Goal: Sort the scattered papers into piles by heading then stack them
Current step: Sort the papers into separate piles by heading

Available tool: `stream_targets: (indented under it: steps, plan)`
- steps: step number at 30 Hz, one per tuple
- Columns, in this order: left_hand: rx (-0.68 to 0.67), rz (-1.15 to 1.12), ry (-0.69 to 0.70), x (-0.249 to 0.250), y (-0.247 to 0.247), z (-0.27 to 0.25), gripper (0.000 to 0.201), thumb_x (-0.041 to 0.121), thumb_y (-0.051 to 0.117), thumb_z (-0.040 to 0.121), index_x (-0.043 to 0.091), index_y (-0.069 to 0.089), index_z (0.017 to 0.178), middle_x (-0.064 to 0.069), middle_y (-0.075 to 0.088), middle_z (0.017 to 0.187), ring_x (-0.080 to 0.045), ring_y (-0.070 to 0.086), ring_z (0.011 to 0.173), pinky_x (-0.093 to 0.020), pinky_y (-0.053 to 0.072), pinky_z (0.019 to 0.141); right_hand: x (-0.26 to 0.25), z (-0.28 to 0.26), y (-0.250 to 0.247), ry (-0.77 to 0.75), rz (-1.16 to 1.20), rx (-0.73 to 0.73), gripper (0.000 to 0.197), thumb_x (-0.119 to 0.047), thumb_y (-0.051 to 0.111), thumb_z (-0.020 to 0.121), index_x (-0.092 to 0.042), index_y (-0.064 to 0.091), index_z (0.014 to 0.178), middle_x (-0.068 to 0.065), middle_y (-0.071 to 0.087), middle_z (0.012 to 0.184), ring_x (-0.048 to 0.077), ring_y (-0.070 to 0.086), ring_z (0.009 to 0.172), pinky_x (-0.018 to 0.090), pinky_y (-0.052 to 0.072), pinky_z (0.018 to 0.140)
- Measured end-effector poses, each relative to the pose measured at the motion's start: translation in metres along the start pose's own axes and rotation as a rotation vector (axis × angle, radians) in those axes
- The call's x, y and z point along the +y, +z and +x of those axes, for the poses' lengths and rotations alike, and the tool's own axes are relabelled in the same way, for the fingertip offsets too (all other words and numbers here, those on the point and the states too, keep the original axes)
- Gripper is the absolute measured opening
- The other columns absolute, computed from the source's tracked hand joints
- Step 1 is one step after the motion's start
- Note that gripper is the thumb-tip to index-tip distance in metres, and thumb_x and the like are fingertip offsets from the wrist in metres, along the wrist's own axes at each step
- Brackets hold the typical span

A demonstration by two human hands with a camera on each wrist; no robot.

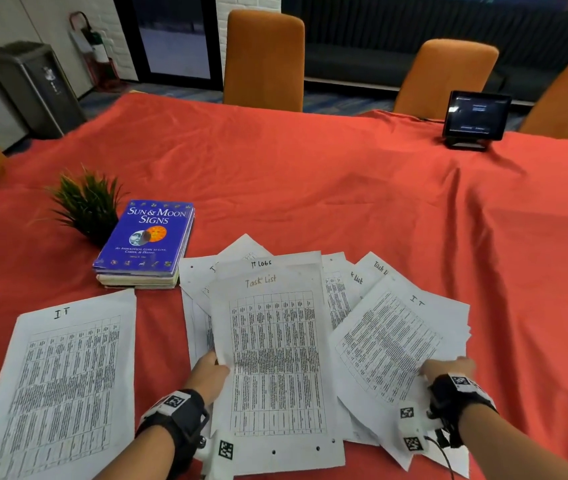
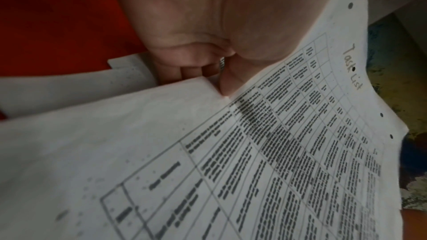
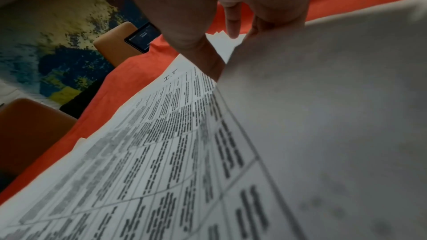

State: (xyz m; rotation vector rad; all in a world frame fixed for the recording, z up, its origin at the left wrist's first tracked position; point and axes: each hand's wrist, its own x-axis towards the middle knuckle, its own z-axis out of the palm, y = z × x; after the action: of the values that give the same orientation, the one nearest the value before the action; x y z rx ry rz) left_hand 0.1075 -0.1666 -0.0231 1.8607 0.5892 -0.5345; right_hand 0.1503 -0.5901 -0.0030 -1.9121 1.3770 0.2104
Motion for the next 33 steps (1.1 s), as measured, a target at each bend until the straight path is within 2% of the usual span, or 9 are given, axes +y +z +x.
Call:
stream_targets:
  steps: [4,6,9,17,20,24,26,28,33]
  plan:
    - [0.006,-0.016,0.0,-0.002,0.001,0.002,0.029,0.0,0.046,0.092,0.015,0.059,0.114,-0.007,0.066,0.113,-0.025,0.062,0.104,-0.036,0.049,0.093,-0.002,0.005,0.003,0.031,0.092,-0.011,0.069,-0.004,0.071,0.069,-0.003,0.041,0.131,0.025,0.064,0.101,0.039,0.066,0.083,0.041,0.055,0.061]
    - [0.007,-0.025,-0.004,-0.003,0.001,0.003,0.031,-0.001,0.046,0.091,0.016,0.058,0.114,-0.007,0.066,0.113,-0.025,0.062,0.104,-0.035,0.048,0.093,-0.006,0.004,0.003,0.016,0.087,-0.085,0.043,-0.005,0.072,0.071,0.007,0.058,0.11,0.023,0.069,0.085,0.03,0.064,0.065,0.028,0.047,0.051]
    - [0.006,-0.03,-0.006,-0.004,0.001,0.004,0.035,-0.002,0.044,0.091,0.014,0.059,0.119,-0.007,0.065,0.114,-0.025,0.061,0.106,-0.038,0.048,0.096,-0.013,0.006,0.009,-0.002,0.11,-0.176,0.018,-0.009,0.073,0.075,0.004,0.061,0.071,0.017,0.061,0.056,0.025,0.055,0.05,0.031,0.047,0.054]
    - [0.012,0.035,-0.03,-0.002,0.0,0.005,0.029,-0.001,0.042,0.089,0.012,0.059,0.108,-0.008,0.066,0.109,-0.025,0.062,0.099,-0.032,0.049,0.087,-0.034,-0.02,0.015,-0.429,0.356,-0.206,0.011,-0.01,0.055,0.089,-0.008,0.066,0.089,0.018,0.068,0.091,0.03,0.064,0.082,0.048,0.054,0.086]
    - [0.004,0.069,-0.034,-0.001,-0.001,0.004,0.029,-0.002,0.039,0.088,0.011,0.059,0.105,-0.009,0.066,0.107,-0.026,0.062,0.096,-0.029,0.048,0.079,-0.042,-0.029,0.01,-0.545,0.434,-0.242,0.012,-0.01,0.055,0.093,-0.012,0.066,0.091,0.016,0.069,0.092,0.026,0.062,0.08,0.045,0.052,0.084]
    - [0.006,0.082,-0.038,0.002,0.0,0.003,0.025,0.0,0.039,0.087,0.011,0.058,0.1,-0.009,0.066,0.098,-0.025,0.061,0.087,-0.026,0.045,0.069,-0.048,-0.038,0.0,-0.633,0.491,-0.322,0.016,-0.009,0.056,0.093,-0.019,0.068,0.089,-0.01,0.073,0.071,0.007,0.065,0.066,0.025,0.056,0.064]
    - [0.009,0.069,-0.039,0.003,0.0,0.004,0.026,0.002,0.042,0.086,0.012,0.058,0.105,-0.005,0.066,0.1,-0.022,0.062,0.089,-0.028,0.049,0.076,-0.052,-0.043,-0.005,-0.668,0.512,-0.347,0.016,-0.009,0.056,0.093,-0.02,0.068,0.091,-0.013,0.071,0.071,0.002,0.063,0.064,0.021,0.054,0.061]
    - [0.006,0.064,-0.044,0.002,0.0,0.004,0.03,0.005,0.044,0.086,0.015,0.057,0.111,-0.003,0.066,0.106,-0.022,0.062,0.096,-0.033,0.05,0.087,-0.056,-0.046,-0.005,-0.676,0.48,-0.397,0.017,-0.007,0.055,0.093,-0.018,0.068,0.095,-0.01,0.071,0.076,0.007,0.064,0.067,0.022,0.054,0.062]
    - [-0.01,0.03,-0.015,0.006,0.0,0.001,0.027,0.005,0.043,0.09,0.013,0.055,0.114,-0.007,0.065,0.11,-0.023,0.061,0.098,-0.031,0.048,0.084,-0.055,-0.048,0.02,-0.605,0.241,-0.486,0.018,-0.008,0.054,0.09,-0.013,0.069,0.098,0.016,0.072,0.098,0.029,0.066,0.081,0.046,0.056,0.08]
